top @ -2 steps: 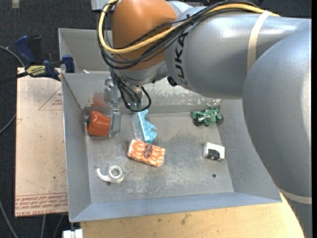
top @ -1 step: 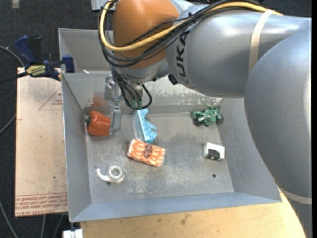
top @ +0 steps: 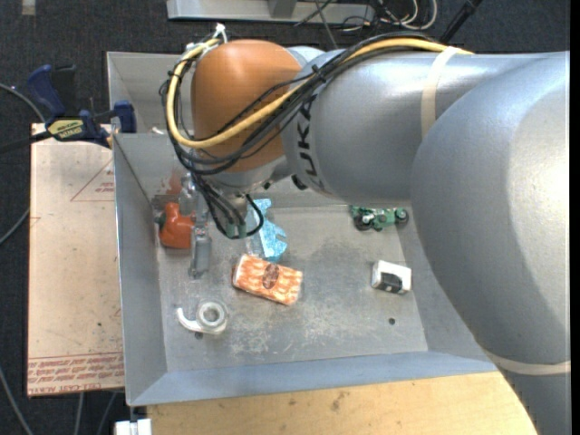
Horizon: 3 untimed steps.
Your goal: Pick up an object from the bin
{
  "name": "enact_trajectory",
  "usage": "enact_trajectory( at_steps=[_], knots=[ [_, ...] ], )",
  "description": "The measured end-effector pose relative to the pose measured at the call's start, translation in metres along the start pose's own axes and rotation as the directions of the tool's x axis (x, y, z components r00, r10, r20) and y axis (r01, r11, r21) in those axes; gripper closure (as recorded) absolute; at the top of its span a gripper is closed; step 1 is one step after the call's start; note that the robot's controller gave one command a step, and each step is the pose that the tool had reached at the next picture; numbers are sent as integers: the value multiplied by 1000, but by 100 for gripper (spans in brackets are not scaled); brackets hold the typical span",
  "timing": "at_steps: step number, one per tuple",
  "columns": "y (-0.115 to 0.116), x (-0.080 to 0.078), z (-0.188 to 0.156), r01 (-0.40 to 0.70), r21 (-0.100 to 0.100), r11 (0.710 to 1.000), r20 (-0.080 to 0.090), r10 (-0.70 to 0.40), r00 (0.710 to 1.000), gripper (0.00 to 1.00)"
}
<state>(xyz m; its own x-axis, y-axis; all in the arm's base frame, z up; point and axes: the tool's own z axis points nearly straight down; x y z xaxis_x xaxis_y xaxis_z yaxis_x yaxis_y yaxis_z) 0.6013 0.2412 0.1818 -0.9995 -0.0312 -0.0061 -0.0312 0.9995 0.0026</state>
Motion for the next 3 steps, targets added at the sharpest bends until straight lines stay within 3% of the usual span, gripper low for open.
enact_trajectory(
  at_steps=[1,2,3],
  knots=[
    [-11,-5,25,58,1,998,-10,-58,998,0],
    [-41,-8,40,69,0,998,-1,-69,998,0],
    [-65,-3,90,194,0,981,-1,-194,981,0]
  ],
)
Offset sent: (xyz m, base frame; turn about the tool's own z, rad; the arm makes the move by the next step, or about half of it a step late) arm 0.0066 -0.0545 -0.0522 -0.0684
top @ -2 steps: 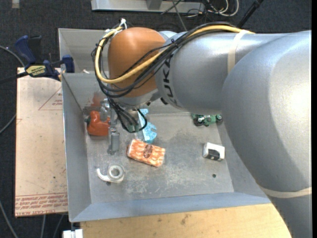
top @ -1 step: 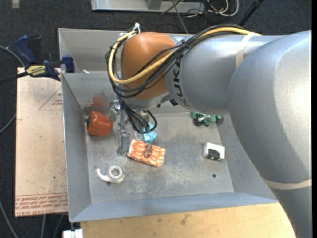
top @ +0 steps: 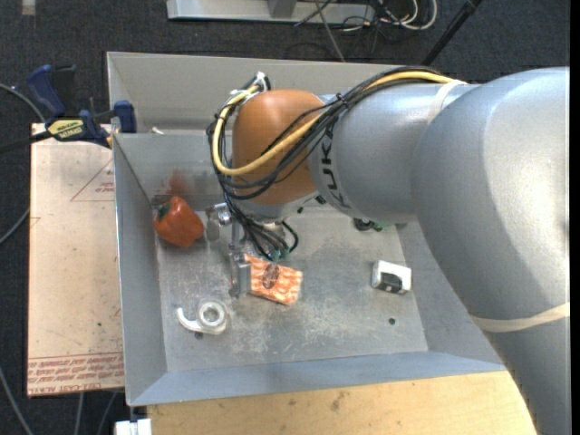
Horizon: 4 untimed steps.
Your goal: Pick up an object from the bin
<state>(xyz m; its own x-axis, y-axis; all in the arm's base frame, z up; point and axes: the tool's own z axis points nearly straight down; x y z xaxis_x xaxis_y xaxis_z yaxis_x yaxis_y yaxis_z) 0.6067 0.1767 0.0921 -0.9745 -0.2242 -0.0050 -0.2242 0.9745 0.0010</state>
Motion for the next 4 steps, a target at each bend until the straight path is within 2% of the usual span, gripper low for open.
enact_trajectory(
  at_steps=[1,2,3,4],
  knots=[
    [-23,6,22,113,-1,994,-6,-113,994,0],
    [-51,16,21,185,-1,983,-3,-185,983,0],
    [-80,38,12,171,-1,985,-4,-171,985,100],
    [-80,38,13,170,-2,985,-5,-170,985,100]
  ],
)
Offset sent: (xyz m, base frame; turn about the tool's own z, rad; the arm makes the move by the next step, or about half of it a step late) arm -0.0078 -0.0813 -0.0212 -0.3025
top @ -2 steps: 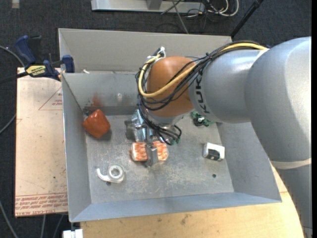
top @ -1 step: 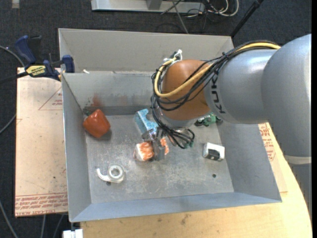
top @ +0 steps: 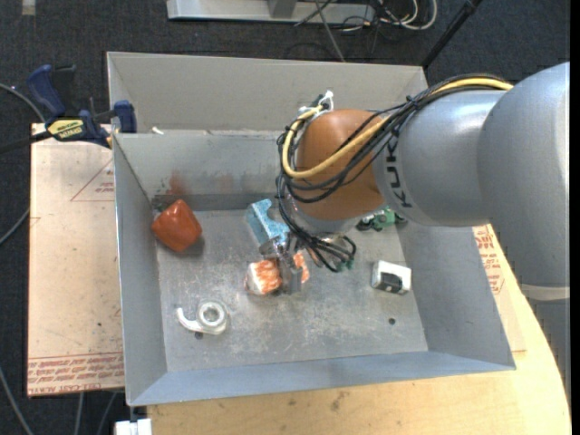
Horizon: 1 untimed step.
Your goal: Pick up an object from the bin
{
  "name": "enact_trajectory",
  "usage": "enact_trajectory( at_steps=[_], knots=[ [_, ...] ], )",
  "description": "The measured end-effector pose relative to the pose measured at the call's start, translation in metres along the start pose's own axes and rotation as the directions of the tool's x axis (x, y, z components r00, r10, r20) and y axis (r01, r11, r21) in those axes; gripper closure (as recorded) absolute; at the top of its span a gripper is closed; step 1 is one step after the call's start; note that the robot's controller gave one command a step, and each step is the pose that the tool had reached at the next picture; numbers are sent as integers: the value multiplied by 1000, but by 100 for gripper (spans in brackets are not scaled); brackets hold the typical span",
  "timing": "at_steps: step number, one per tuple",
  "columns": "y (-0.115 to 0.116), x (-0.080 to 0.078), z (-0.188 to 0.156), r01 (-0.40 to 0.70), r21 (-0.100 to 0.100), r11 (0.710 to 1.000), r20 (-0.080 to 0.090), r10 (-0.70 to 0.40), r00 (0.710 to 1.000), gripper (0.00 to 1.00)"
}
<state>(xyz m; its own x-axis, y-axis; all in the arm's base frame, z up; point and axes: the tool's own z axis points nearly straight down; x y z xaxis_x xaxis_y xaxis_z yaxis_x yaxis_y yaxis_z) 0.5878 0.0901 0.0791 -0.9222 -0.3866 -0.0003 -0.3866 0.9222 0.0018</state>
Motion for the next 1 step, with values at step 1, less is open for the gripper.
enact_trajectory(
  at_steps=[1],
  knots=[
    [0,-1,0,0,0,1000,-1,0,1000,100]
  ],
)
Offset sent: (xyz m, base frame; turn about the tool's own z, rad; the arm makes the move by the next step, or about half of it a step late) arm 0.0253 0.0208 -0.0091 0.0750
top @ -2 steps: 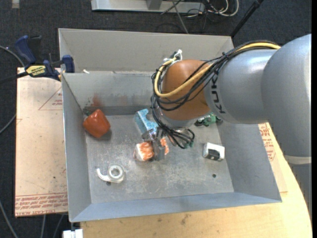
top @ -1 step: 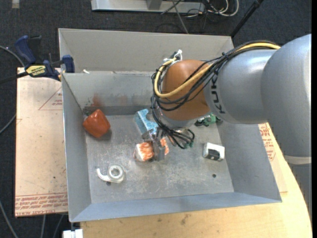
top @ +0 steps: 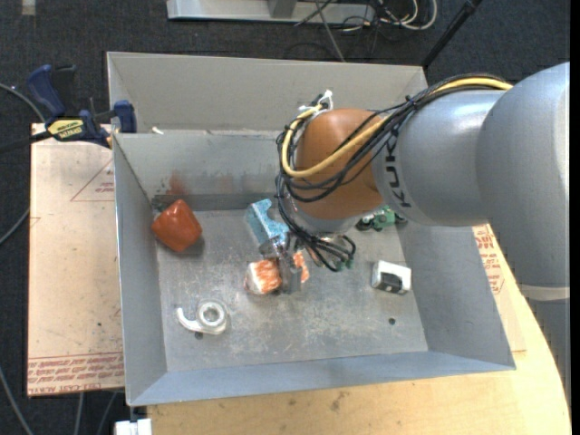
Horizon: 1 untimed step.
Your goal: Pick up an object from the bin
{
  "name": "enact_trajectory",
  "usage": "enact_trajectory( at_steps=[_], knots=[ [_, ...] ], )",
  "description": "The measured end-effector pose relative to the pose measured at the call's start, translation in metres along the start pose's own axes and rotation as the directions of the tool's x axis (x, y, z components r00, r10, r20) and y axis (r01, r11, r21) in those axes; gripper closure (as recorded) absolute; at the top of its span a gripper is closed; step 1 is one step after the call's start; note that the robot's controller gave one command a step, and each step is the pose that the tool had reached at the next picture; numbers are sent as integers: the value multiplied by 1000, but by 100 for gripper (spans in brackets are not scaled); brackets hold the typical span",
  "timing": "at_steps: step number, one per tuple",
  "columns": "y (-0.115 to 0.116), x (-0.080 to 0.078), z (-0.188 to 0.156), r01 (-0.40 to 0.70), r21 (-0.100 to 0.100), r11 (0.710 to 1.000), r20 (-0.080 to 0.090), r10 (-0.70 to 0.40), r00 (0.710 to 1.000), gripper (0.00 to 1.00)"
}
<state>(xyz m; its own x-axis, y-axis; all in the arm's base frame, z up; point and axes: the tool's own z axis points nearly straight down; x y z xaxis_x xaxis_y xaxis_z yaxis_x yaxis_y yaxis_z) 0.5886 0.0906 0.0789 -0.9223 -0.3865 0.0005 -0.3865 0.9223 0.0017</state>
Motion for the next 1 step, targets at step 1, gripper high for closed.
enact_trajectory(
  at_steps=[1],
  knots=[
    [14,-33,8,-55,-4,998,-6,55,998,100]
  ],
)
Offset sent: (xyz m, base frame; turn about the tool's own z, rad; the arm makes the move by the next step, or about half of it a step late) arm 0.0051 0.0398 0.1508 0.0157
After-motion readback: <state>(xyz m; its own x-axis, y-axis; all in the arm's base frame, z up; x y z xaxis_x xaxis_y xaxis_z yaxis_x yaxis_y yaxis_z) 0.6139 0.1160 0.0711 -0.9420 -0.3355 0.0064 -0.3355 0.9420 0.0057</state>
